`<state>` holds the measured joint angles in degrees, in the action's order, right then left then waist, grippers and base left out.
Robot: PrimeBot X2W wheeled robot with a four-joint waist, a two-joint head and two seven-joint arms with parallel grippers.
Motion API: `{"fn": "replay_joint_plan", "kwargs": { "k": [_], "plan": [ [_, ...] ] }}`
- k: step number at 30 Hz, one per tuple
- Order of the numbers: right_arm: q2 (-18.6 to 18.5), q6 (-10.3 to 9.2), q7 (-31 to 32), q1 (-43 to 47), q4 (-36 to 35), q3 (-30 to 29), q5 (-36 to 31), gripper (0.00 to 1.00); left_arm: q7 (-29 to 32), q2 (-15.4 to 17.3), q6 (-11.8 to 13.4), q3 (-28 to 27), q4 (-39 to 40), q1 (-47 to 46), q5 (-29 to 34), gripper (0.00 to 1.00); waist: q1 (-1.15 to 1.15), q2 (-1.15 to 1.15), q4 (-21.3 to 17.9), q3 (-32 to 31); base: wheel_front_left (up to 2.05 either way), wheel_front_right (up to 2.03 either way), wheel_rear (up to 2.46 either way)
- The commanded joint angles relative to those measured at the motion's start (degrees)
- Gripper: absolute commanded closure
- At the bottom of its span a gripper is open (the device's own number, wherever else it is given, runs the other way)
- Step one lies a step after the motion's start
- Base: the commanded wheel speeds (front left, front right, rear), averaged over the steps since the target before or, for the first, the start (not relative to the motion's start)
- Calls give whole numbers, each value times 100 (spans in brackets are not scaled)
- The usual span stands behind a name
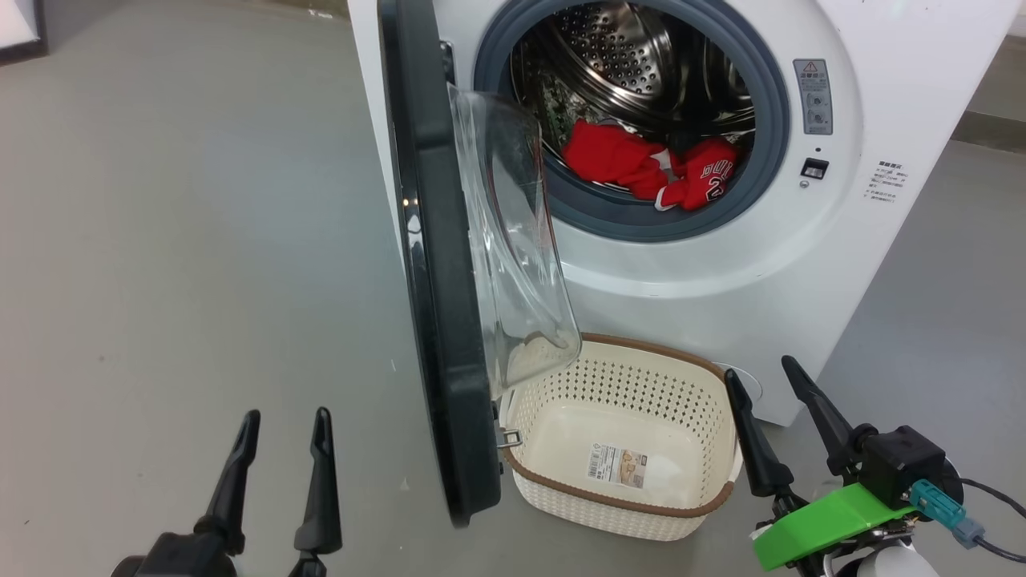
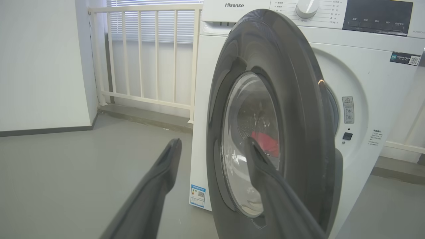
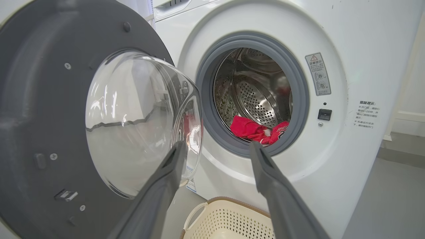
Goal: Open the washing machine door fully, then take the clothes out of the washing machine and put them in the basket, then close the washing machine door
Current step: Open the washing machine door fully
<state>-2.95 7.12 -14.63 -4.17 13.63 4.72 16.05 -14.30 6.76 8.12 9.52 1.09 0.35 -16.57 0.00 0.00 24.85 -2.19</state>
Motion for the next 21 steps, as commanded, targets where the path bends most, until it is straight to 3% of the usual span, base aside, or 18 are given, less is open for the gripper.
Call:
{"fn": "replay_joint_plan", "kwargs": {
  "k": [1, 17, 18, 20, 21],
  "plan": [
    [6, 36, -36, -46, -196, 136, -74, 0, -69, 50, 29, -206, 113, -84, 96, 0, 0, 0, -20, -7, 0, 0, 0],
    [7, 36, -37, 112, -302, 133, 9, 0, -69, 37, 20, -224, 6, -61, 85, 2, 0, 0, -71, -24, 0, 0, 0],
    [7, 36, -37, 117, -300, 139, 21, 0, -69, 39, 18, -217, -6, -56, 80, 43, 0, 0, -69, -30, 0, 0, 0],
    [7, 36, -37, 122, -298, 147, 41, 0, -69, 50, 13, -210, -25, -51, 72, 100, 0, 0, -66, -41, 0, 0, 0],
    [7, 36, -37, 123, -298, 156, 48, 0, -69, 55, 11, -208, -30, -48, 67, 100, 0, 0, -64, -45, 0, 0, 0]
  ]
}}
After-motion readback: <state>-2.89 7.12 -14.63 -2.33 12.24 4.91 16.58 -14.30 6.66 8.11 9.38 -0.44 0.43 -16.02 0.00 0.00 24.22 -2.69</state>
